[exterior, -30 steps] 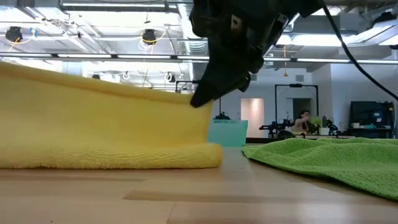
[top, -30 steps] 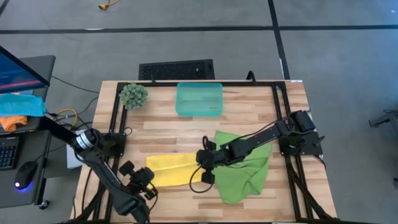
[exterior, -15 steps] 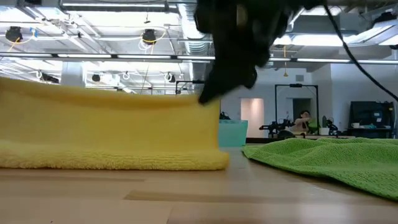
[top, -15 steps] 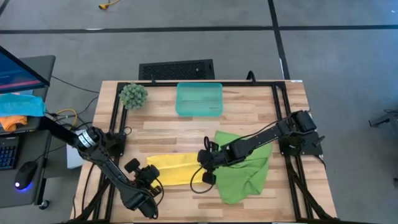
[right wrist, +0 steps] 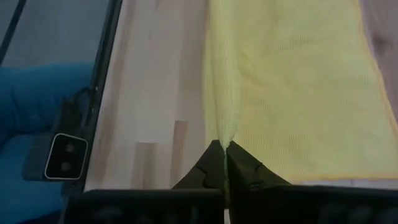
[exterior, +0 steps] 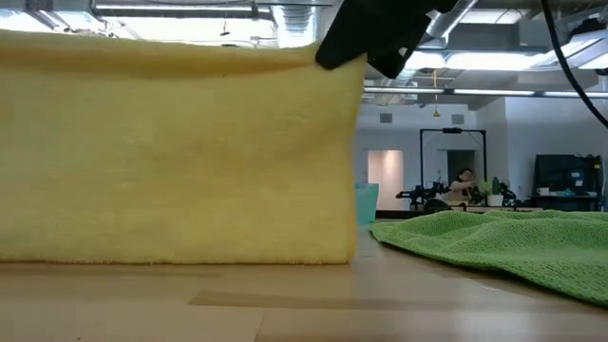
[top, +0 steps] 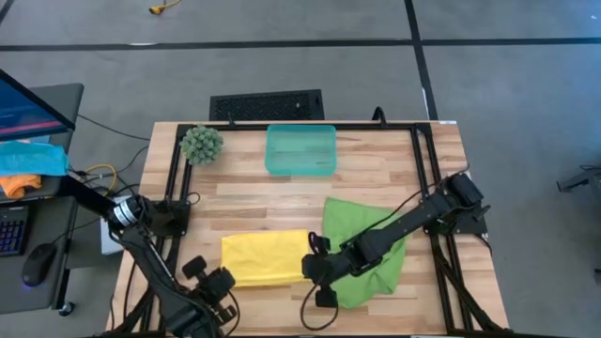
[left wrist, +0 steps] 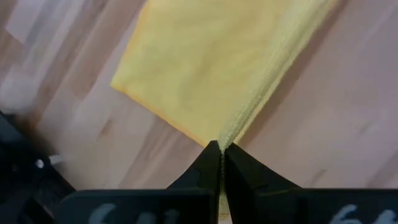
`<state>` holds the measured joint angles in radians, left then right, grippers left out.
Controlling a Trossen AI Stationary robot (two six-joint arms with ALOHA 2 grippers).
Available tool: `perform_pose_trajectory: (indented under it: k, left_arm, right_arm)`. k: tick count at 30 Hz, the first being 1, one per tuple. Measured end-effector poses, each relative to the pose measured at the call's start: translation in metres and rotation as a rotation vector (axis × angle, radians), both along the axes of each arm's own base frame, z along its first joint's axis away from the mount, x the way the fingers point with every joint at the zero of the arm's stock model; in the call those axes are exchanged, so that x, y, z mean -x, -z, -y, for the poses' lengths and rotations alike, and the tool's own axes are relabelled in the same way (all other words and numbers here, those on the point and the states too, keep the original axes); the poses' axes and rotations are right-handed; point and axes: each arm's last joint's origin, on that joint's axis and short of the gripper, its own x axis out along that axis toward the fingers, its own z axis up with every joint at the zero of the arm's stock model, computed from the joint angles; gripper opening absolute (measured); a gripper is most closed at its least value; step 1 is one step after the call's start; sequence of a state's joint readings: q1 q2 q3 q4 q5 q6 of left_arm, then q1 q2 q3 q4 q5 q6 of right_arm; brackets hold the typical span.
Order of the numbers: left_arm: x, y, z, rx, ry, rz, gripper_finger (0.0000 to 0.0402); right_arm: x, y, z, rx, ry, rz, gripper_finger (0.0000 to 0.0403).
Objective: Roll microfiber towels into tight, uniform cylinder then place into a basket
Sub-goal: Fold the yellow microfiber cloth
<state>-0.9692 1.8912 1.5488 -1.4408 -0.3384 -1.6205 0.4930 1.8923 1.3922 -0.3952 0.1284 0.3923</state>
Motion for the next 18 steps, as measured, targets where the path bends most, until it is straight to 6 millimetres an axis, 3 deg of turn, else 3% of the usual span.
perform_pose_trajectory:
  k: [5, 9, 18]
  left_arm:
    - [0.002, -0.005, 0.004, 0.016, 0.008, 0.008, 0.0000]
    - [-0.003, -0.003, -0.004, -0.032, 0.002, 0.008, 0.0000]
    - [-0.009, 0.025, -0.030, -0.163, -0.058, -0.070, 0.0000]
  right_arm:
    - [0.001, 0.000, -0.002, 0.004, -0.002, 0.001, 0.0005]
    - [-0.007, 0.007, 0.013, -0.001, 0.061, -0.029, 0.0014]
    - [-0.021, 0.039, 0.045, 0.055, 0.188, -0.148, 0.0005]
